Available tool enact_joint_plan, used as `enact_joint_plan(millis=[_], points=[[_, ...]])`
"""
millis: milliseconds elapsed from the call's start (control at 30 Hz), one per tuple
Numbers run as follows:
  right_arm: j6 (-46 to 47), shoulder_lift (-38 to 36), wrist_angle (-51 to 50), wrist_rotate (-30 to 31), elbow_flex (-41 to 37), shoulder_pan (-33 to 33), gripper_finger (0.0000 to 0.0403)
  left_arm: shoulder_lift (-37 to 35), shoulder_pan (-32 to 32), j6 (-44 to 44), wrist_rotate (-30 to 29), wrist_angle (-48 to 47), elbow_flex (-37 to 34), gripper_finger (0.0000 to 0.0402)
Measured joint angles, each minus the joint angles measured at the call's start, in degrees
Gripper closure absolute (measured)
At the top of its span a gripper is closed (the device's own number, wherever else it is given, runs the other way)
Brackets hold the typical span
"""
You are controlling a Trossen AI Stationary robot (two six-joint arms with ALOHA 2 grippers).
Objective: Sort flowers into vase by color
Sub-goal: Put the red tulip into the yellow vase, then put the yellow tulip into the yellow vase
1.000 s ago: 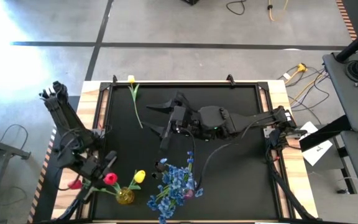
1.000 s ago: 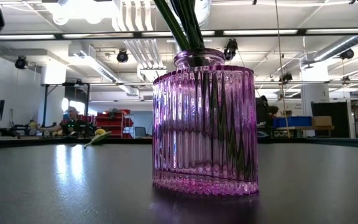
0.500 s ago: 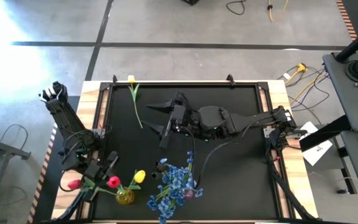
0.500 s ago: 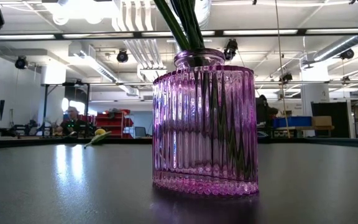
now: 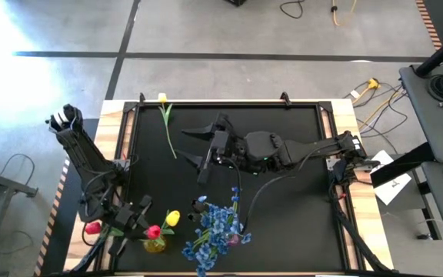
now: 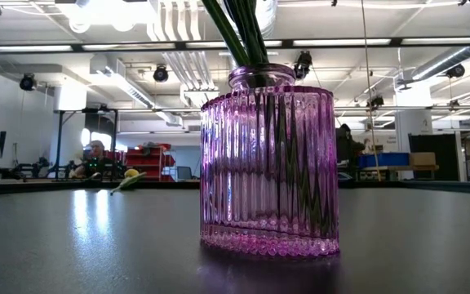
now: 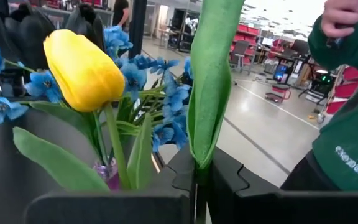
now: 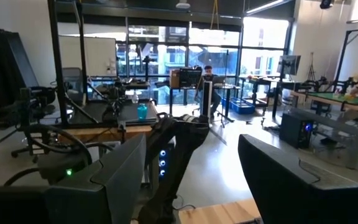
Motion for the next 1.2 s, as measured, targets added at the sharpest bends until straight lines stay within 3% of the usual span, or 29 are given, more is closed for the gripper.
enact_joint_plan(millis=[433, 567, 767, 900, 1067, 1200], points=[[-1.01, -0.23, -1.22, 0.00, 0.00, 0.71, 0.0154, -8.12, -2.98, -12.73, -0.07, -16.78, 0.72, 0.0307], [-1.07, -1.07, -3.19, -0.04, -0.02, 1.19, 0.0154, -11.20, -3.70, -17.11, 0.10, -31.43, 4.75, 0.0281], [-1.06, -2.62, -5.22, 0.01, -0.02, 1.85, 0.0154, -12.73, -3.72, -23.36, -0.36, -61.25, 18.04, 0.0260], [-1.05, -3.66, -5.42, 0.01, -0.02, 2.88, 0.0154, -11.29, -3.49, -36.98, -7.88, -82.23, 24.78, 0.0260], [-1.06, -4.37, -5.39, -0.02, -0.02, 4.32, 0.0154, -10.89, -1.36, -67.50, -23.30, -103.71, 24.99, 0.0270], [0.01, -4.42, -5.31, -0.06, -0.02, 4.61, 0.0154, -10.95, 5.76, -92.19, -25.72, -115.83, 21.86, 0.0284]])
